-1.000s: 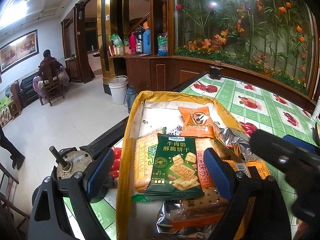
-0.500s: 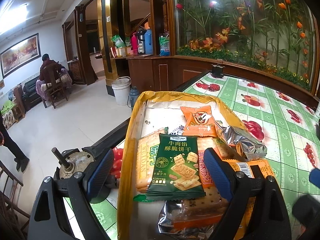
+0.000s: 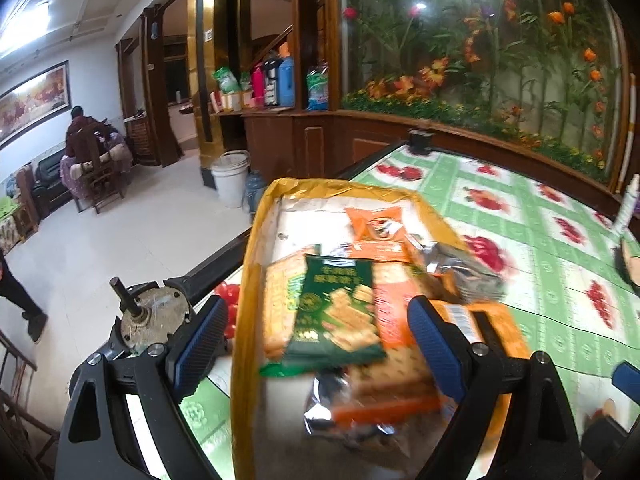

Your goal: Organize snacks

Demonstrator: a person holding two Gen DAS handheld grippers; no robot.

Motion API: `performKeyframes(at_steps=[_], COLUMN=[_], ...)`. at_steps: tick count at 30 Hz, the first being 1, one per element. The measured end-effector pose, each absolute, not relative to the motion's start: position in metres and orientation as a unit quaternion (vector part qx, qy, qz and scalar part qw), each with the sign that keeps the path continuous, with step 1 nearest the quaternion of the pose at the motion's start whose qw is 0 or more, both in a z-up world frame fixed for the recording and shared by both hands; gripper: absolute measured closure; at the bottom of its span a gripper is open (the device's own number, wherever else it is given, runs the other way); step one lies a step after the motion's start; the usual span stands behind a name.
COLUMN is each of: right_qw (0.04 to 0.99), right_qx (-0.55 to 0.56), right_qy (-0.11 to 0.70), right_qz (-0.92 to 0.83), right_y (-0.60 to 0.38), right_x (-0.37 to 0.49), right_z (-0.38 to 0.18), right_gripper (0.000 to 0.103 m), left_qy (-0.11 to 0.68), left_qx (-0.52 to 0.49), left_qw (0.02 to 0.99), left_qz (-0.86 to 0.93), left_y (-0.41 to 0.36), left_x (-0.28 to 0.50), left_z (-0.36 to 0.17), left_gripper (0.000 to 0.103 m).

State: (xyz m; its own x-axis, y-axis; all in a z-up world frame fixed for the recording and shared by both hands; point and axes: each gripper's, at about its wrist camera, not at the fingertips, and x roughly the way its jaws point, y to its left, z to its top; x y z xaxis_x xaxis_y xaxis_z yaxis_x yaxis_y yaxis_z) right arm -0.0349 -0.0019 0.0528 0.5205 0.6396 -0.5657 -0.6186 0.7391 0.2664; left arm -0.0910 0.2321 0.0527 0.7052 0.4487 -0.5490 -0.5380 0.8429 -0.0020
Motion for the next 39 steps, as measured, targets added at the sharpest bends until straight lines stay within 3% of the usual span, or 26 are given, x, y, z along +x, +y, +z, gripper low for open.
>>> performKeyframes(at_steps=[3,4,11,18,30,39], right_qw=[0.873,0.873,0.861,0.868,0.874,0.849], right_qx=[0.018,0.013,-0.059,-0.074,-0.010,0.022], right_qy=[0.321,0.322,0.360,0.341,0.327,0.362], right_qz=[0.367,0.367,0.355,0.353,0.360,0.385], right_y=[-0.010,-0.011,-0.005,-0.014,-0.035,-0.033], right_x=[-0.038,-0.040,-0.047,-0.058,-0.044,-0.037], right_z=[0.053,0.052,0.039,0.037,0.039,0.034], right_gripper=[0.003,0.000,0.000,0.000,0.000,0.000], left_qy=[0.266,0.265,0.269,0.300,0.312,0.316], left_qx=[-0.071,-0.072,-0.064,-0.032,-0.075,-0.078], left_qw=[0.928,0.930,0.943,0.932,0.932,0.915], left_qz=[0.251,0.244,0.186,0.200,0.169,0.236], left_y=[0.222,0.219,0.200,0.182,0.189,0.191], left_x=[-0.110,-0.115,-0.141,-0.159,-0.141,-0.133], left_z=[0.056,0.056,0.055,0.052,0.052,0.051], left_gripper=[0.011,0.006,0.000,0.000,0.000,0.000])
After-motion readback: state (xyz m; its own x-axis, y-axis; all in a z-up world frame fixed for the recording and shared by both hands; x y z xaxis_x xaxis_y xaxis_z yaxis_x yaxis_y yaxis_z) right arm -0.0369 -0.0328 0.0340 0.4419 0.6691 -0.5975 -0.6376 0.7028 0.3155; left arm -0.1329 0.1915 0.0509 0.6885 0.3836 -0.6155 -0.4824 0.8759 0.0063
